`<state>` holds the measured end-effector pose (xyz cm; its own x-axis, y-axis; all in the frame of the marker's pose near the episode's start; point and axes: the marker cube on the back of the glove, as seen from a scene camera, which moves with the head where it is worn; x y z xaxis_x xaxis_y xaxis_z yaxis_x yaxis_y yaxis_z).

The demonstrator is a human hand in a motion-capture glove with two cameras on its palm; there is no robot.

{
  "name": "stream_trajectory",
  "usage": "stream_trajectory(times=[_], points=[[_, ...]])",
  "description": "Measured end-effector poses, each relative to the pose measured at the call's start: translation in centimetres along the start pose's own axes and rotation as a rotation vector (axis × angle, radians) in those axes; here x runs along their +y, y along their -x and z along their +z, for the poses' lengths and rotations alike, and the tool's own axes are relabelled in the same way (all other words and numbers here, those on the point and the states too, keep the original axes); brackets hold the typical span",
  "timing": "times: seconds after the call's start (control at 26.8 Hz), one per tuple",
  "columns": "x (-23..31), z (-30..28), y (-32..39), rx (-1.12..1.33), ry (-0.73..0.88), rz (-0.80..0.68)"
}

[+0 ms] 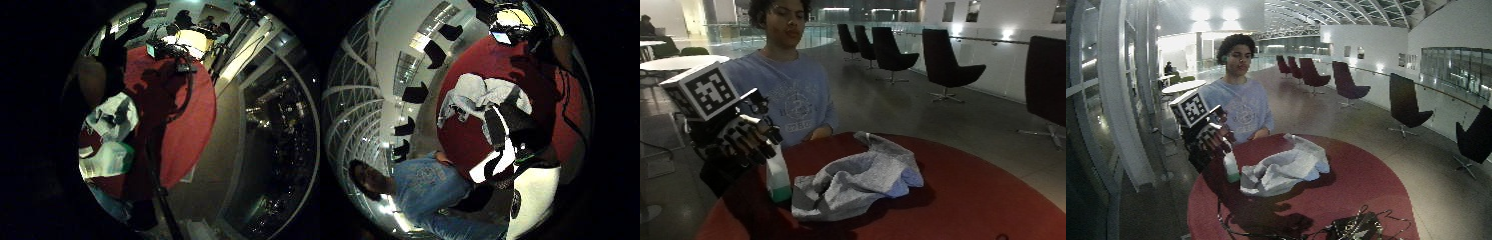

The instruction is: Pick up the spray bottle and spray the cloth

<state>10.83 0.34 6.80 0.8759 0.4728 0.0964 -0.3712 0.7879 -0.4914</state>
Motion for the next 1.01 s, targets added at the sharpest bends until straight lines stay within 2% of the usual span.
stream_trajectory(times=[0.56,0.86,1.01], points=[[4.3,2.9,-3.1,-0.283,-0.131,-0.005],[6.5,6.8,-2.2,-0.500,-0.166,-0.053],[6.8,8.8,-1.4,-0.602,-0.215,-0.025]])
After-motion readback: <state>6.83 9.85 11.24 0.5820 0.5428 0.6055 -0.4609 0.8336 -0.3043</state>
